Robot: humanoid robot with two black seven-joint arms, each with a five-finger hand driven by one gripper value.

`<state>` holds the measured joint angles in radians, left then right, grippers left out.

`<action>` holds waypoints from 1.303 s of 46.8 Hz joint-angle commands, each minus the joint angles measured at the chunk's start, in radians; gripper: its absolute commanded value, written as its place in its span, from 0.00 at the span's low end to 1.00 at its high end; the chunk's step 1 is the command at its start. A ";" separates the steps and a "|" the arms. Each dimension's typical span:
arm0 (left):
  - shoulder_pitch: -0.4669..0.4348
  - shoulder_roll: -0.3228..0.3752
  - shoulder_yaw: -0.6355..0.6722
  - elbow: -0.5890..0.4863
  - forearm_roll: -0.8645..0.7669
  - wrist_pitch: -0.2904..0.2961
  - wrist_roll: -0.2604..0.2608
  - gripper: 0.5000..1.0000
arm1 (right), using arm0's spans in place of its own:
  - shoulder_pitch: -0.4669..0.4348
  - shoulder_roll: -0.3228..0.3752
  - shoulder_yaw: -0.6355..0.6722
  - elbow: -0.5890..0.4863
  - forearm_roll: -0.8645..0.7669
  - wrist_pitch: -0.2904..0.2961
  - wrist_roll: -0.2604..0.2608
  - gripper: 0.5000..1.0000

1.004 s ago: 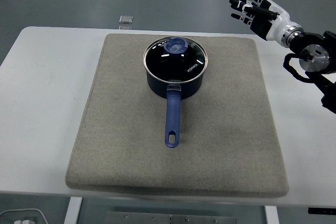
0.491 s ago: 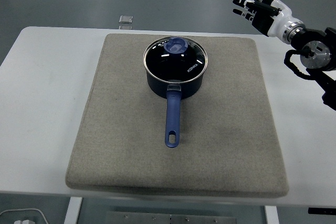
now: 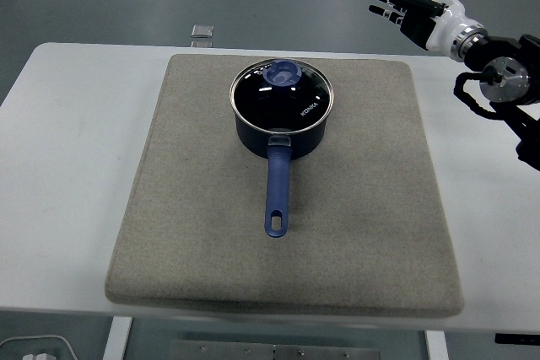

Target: Lift the pot lid and place it to the right of the pot.

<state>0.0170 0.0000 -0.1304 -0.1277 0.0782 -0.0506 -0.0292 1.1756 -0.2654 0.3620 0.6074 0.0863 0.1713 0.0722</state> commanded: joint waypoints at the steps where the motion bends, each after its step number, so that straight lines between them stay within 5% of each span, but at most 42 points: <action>1: 0.000 0.000 0.000 -0.001 0.000 0.000 0.000 1.00 | 0.004 -0.002 0.003 0.000 -0.051 -0.004 0.000 0.84; 17: 0.000 0.000 0.000 0.000 0.000 0.000 0.000 1.00 | 0.029 -0.003 0.002 0.043 -0.180 -0.006 0.000 0.84; 42: 0.000 0.000 0.000 -0.001 0.000 0.000 0.000 1.00 | 0.073 -0.009 -0.009 0.163 -0.605 0.011 0.057 0.84; 61: 0.000 0.000 0.000 0.000 0.000 0.000 0.000 1.00 | 0.099 -0.005 -0.069 0.215 -0.968 0.079 0.092 0.84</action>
<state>0.0167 0.0000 -0.1304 -0.1276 0.0782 -0.0506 -0.0292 1.2537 -0.2714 0.3169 0.8094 -0.8263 0.2479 0.1593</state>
